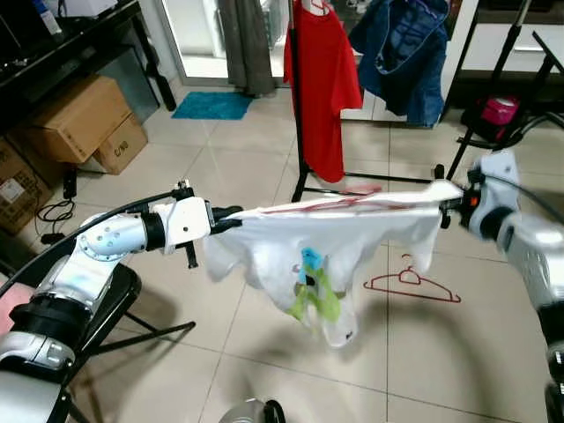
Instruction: Hang hanger
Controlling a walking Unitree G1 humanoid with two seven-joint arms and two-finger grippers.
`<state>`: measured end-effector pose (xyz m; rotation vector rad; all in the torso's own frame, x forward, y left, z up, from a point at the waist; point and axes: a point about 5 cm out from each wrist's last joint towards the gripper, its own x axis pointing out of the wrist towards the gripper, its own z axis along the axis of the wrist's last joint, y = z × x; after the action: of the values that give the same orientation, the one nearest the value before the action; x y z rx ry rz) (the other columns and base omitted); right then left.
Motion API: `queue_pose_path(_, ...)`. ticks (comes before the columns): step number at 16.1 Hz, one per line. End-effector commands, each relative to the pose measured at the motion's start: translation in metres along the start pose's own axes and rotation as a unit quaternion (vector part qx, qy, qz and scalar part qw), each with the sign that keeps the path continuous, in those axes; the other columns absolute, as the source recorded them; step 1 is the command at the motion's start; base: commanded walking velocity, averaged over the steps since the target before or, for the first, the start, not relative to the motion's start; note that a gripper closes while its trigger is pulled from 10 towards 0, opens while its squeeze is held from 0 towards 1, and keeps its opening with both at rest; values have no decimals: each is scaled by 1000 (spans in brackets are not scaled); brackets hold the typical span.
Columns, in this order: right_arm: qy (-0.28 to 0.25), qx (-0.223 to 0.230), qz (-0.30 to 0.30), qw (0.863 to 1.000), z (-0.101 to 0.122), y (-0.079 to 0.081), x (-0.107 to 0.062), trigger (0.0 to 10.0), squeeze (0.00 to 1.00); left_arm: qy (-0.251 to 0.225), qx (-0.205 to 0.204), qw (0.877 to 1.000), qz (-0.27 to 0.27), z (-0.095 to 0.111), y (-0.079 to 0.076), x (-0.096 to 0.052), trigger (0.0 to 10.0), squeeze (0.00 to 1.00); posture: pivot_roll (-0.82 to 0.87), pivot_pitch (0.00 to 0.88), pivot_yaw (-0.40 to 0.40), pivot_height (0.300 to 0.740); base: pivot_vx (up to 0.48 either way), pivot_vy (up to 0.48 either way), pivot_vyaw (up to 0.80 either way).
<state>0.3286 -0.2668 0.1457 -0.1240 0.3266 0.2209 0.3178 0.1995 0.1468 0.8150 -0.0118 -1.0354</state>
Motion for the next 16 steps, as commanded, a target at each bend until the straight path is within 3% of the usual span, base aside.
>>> queue_pose_path(1, 0, 7, -89, 996, 5, -33, -21, 10000, 0, 100, -52, 993, 27, -35, 3, -31, 0, 0, -119, 31, 157, 740, 0, 0, 0)
queue_pose_path(2, 1, 6, -87, 996, 5, -32, -22, 10000, 0, 102, -52, 993, 26, -35, 3, -30, 0, 0, -120, 30, 158, 740, 0, 0, 0)
queue_pose_path(3, 8, -3, -94, 996, 2, -28, -27, 10000, 1000, 120, -50, 991, 13, -37, 3, -25, 0, 0, -125, 30, 168, 740, 0, 0, 0)
queue_pose_path(6, 11, 1, -102, 995, 1, -26, -31, 10000, 1000, 134, -40, 990, 11, -38, 6, -24, 0, 0, -124, 27, 172, 740, 0, 0, 0)
queue_pose_path(9, 9, 5, -90, 996, 4, -13, -32, 10000, 1000, 101, -62, 992, 36, -33, 12, -18, 0, 0, -121, 23, 168, 740, 0, 0, 0)
queue_pose_path(10, 12, 11, -75, 997, 0, 1, -31, 10000, 1000, 72, -81, 993, 43, -27, 14, -11, 0, 0, -123, 20, 166, 740, 0, 0, 0)
queue_pose_path(12, 18, 18, -60, 998, -6, 13, -29, 10000, 1000, 58, -89, 993, 44, -23, 15, -5, 0, 0, -127, 20, 167, 740, 0, 0, 0)
queue_pose_path(13, 30, 27, -39, 998, -15, 30, -27, 10000, 1000, 32, -95, 994, 35, -16, 14, 5, 0, 0, -129, 19, 167, 740, 0, 0, 0)
queue_pose_path(16, 44, 36, -37, 998, -24, 44, -24, 10000, 1000, 25, -81, 996, 22, -10, 13, 14, 0, 0, -128, 21, 169, 740, 0, 0, 0)
